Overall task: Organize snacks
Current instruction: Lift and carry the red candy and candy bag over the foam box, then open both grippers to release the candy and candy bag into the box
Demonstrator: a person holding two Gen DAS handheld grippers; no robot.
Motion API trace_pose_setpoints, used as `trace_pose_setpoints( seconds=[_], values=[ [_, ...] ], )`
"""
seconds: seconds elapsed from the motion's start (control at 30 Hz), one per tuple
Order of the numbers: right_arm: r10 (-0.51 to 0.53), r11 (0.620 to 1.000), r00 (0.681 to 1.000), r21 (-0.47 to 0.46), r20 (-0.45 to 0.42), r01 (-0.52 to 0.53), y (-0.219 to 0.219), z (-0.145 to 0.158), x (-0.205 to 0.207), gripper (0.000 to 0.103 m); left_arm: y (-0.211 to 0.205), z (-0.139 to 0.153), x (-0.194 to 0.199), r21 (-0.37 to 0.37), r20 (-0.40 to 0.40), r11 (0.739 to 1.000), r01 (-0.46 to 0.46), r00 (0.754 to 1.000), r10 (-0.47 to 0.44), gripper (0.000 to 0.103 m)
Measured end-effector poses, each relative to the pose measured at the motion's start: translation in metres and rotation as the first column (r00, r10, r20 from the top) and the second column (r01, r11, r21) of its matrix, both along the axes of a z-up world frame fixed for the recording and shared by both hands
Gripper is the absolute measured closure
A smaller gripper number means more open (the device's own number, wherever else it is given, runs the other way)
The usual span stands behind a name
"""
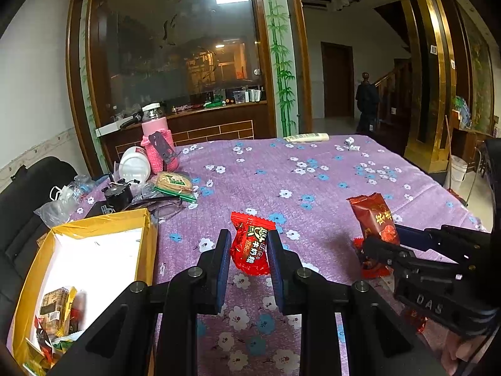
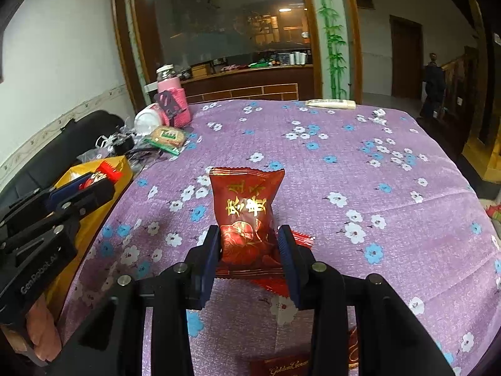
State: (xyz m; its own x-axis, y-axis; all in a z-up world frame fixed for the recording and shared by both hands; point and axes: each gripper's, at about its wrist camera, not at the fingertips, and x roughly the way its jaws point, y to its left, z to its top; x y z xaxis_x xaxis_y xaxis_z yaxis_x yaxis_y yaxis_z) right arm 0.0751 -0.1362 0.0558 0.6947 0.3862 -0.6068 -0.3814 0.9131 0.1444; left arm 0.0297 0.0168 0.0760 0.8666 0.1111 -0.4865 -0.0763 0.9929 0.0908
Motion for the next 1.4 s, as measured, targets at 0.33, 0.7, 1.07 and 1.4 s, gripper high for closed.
trace_pose_setpoints(
  seconds=[0.33,0.7,1.07,1.4],
  values=[
    [-0.078,0.993,0.997,0.086,-0.022,0.080,-0.014,0.017,-0.046,0.067,0.003,0.003,-0.004,-0.051,-0.020,0.998,0.025,0.999,-0.026,0.079],
    [-0.029,0.991,0.999,0.132,-0.032,0.033,-0.003,0.026,-0.083,0.067,0.025,0.032,-0.033,-0.145,-0.035,0.989,0.039,0.998,-0.044,0.079],
    [0.195,0.972,0.979,0.146,-0.057,-0.185,0.068,0.033,-0.102,0.067,0.124,0.026,-0.087,-0.184,-0.051,0.975,-0.124,0.992,0.117,0.079],
    [0.374,0.924,0.922,0.125,-0.103,-0.361,0.141,0.027,-0.118,0.066,0.200,-0.007,-0.129,-0.198,-0.088,0.932,-0.304,0.952,0.292,0.079]
  ],
)
